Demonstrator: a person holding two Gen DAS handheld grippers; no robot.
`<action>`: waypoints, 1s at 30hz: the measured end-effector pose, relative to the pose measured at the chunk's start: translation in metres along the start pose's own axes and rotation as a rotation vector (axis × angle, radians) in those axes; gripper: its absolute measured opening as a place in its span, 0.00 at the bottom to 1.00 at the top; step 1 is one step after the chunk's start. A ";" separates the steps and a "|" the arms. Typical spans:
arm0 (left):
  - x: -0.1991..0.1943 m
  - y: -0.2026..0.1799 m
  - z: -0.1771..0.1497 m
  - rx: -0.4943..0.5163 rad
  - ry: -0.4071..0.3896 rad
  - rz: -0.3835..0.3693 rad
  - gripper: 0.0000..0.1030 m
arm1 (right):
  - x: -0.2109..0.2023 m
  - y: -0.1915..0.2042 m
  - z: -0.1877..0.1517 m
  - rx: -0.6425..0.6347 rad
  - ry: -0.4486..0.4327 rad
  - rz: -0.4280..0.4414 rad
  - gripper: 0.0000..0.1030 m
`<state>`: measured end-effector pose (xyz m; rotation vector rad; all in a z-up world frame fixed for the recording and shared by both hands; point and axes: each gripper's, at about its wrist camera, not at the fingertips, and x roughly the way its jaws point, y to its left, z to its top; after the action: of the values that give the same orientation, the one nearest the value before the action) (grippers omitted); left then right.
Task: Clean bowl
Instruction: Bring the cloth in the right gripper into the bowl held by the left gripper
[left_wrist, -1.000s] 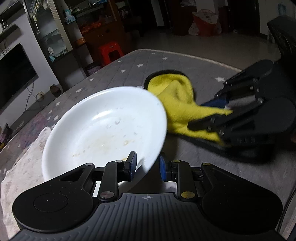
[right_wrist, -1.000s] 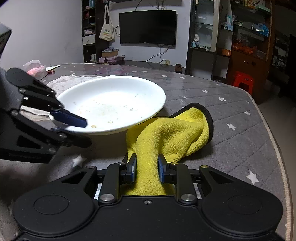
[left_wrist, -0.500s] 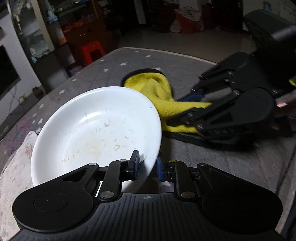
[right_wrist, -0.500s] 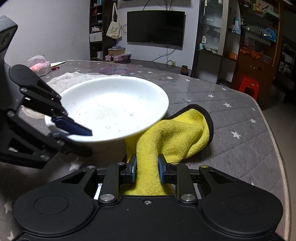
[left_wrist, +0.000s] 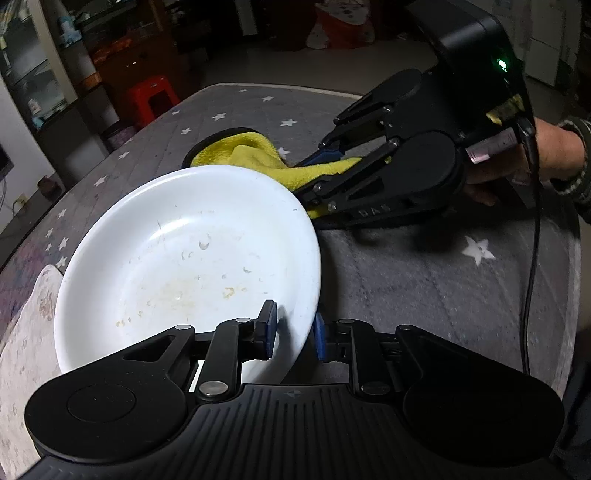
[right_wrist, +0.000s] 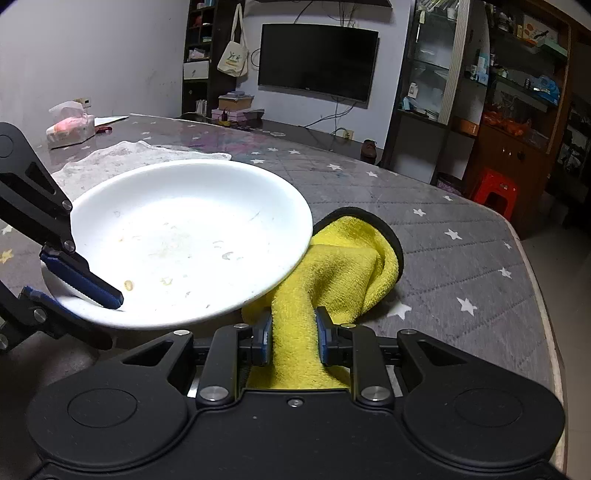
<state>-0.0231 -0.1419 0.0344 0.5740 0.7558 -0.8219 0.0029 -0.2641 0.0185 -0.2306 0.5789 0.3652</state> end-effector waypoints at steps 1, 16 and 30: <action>0.001 -0.001 0.002 -0.004 -0.003 0.002 0.21 | -0.001 0.002 -0.001 -0.011 0.000 -0.003 0.24; 0.030 0.005 0.042 0.028 -0.006 0.018 0.20 | -0.016 0.013 -0.007 -0.053 0.002 0.020 0.24; 0.010 -0.002 0.014 0.124 -0.037 -0.113 0.19 | -0.047 0.028 -0.021 -0.121 -0.003 0.046 0.24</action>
<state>-0.0149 -0.1574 0.0348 0.6295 0.7116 -0.9860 -0.0552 -0.2583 0.0249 -0.3337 0.5606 0.4462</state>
